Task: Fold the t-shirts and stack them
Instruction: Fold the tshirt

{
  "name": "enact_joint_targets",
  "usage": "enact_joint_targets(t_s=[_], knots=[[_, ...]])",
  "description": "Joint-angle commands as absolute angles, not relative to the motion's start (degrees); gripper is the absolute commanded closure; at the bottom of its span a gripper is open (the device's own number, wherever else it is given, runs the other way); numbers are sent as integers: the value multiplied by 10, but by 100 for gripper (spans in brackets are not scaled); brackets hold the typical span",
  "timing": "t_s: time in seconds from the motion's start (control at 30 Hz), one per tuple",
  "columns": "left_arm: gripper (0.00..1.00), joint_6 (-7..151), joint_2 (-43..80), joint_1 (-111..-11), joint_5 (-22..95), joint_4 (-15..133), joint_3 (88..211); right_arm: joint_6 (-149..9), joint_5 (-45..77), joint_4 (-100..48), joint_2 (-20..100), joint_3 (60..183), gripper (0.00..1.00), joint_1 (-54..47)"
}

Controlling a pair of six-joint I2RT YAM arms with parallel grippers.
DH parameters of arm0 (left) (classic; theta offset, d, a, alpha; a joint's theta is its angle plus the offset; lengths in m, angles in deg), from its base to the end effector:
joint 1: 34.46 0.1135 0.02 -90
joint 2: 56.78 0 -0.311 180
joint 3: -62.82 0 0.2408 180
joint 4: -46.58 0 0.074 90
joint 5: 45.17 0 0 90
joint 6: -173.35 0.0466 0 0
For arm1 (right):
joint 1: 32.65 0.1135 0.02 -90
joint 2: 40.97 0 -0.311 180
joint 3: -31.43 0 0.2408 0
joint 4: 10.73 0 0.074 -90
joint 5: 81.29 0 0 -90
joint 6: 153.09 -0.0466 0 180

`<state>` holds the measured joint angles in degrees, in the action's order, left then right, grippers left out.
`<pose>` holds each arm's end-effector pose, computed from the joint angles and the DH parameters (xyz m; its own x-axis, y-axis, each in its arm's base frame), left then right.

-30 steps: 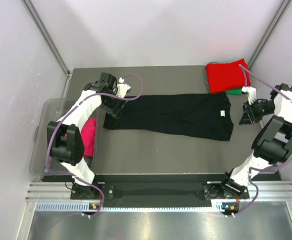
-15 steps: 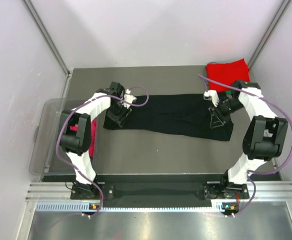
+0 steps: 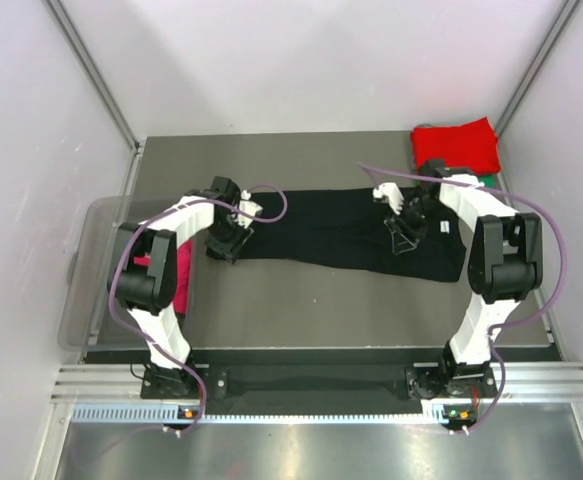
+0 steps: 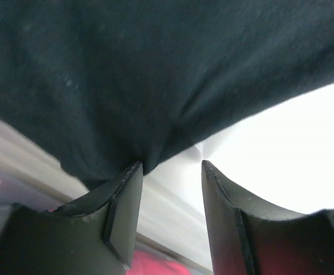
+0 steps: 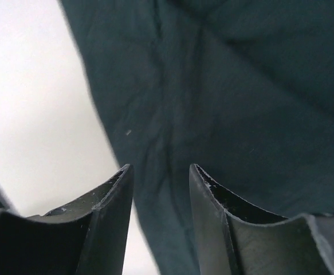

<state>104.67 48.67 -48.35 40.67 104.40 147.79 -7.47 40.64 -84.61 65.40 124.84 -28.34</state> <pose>0.3417 -0.0880 0.2110 -0.7933 0.5697 -0.2147 0.5820 0.8132 0.0076 0.3457 0.0508 0.2445 -0.4856 -0.7390 -0.4670 -0.8742 0.4147 0.2527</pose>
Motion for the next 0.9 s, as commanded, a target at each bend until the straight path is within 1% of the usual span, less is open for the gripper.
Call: enact_joint_targets(t_s=[0.0, 0.17, 0.4, 0.47, 0.6, 0.63, 0.73, 0.87], knots=[[50, 1042, 441, -476, 390, 1030, 1468, -94, 387, -779, 659, 1258, 56, -261], [50, 1039, 435, -475, 385, 1031, 1463, -104, 351, -760, 674, 1258, 58, -240], [50, 1037, 439, -475, 383, 1029, 1469, -109, 283, -714, 659, 1217, 60, -228], [50, 1036, 442, -474, 384, 1029, 1469, -111, 275, -707, 656, 1212, 62, -226], [50, 1036, 442, -474, 381, 1030, 1469, -115, 262, -684, 640, 1199, 72, -221], [50, 1035, 442, -473, 382, 1030, 1469, -115, 261, -680, 635, 1198, 73, -220], [50, 1036, 442, -474, 381, 1031, 1470, -117, 247, -675, 616, 1202, 72, -208], [50, 1036, 446, -474, 377, 1034, 1472, -118, 220, -678, 605, 1215, 65, -185]])
